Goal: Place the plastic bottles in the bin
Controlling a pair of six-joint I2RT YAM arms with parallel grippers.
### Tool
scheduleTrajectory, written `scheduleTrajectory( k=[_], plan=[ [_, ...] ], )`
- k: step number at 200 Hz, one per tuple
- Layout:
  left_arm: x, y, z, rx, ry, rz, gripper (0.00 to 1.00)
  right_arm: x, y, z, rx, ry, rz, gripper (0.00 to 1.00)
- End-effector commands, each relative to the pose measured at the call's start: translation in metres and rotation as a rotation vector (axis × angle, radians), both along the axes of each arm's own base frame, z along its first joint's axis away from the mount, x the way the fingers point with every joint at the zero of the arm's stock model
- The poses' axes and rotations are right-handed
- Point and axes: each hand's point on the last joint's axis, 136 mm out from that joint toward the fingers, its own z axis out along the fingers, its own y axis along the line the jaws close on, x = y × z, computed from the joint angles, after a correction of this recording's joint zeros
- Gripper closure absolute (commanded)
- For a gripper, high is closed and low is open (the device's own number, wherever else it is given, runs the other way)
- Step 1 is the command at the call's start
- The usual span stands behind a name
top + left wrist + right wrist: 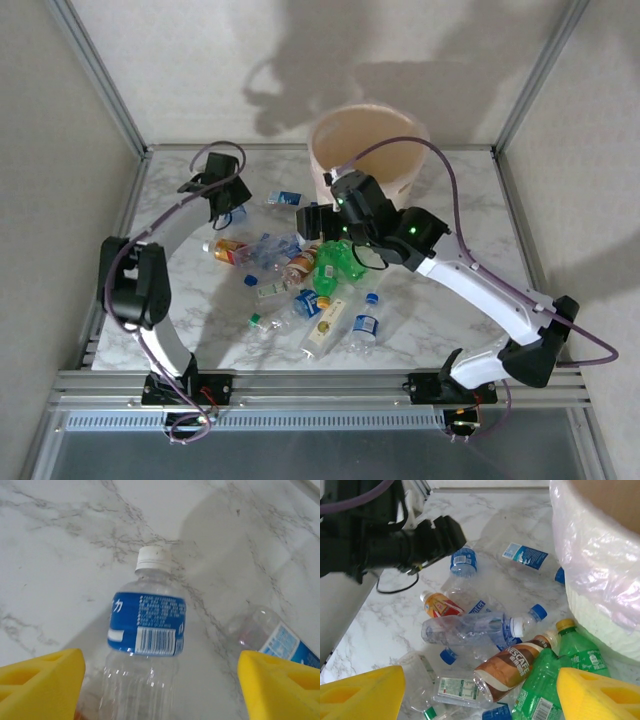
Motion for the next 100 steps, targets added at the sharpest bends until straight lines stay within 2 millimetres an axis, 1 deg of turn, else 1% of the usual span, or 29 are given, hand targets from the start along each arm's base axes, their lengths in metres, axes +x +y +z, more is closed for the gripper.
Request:
scheduleTrajectory(
  k=[1,24,42,50,57,62,80,100],
  plan=[
    [0.011,0.005,-0.013,0.024,0.050,-0.028,0.20,-0.003,-0.001,0.012,0.049,-0.024,-0.038,0.20],
    [0.023,0.015,-0.031,0.034,0.089,-0.011,0.20,-0.004,0.000,0.008,0.062,-0.015,-0.048,0.19],
    [0.028,0.022,-0.042,0.033,0.112,0.005,0.19,-0.004,0.000,0.006,0.062,-0.012,-0.053,0.19],
    [0.029,0.023,-0.046,0.028,0.116,0.007,0.17,-0.004,-0.001,0.006,0.060,-0.013,-0.058,0.19],
    [0.030,0.022,-0.050,0.024,0.123,0.005,0.10,-0.003,-0.002,0.006,0.056,-0.014,-0.064,0.19],
    [0.030,0.022,-0.053,0.021,0.129,0.002,0.08,-0.002,-0.003,0.006,0.055,-0.016,-0.070,0.19],
    [0.031,0.019,-0.064,0.011,0.153,-0.010,0.09,-0.001,-0.005,0.006,0.054,-0.019,-0.085,0.18],
    [0.032,0.016,-0.071,0.001,0.160,-0.014,0.11,0.000,-0.005,0.005,0.059,-0.017,-0.092,0.18]
  ],
)
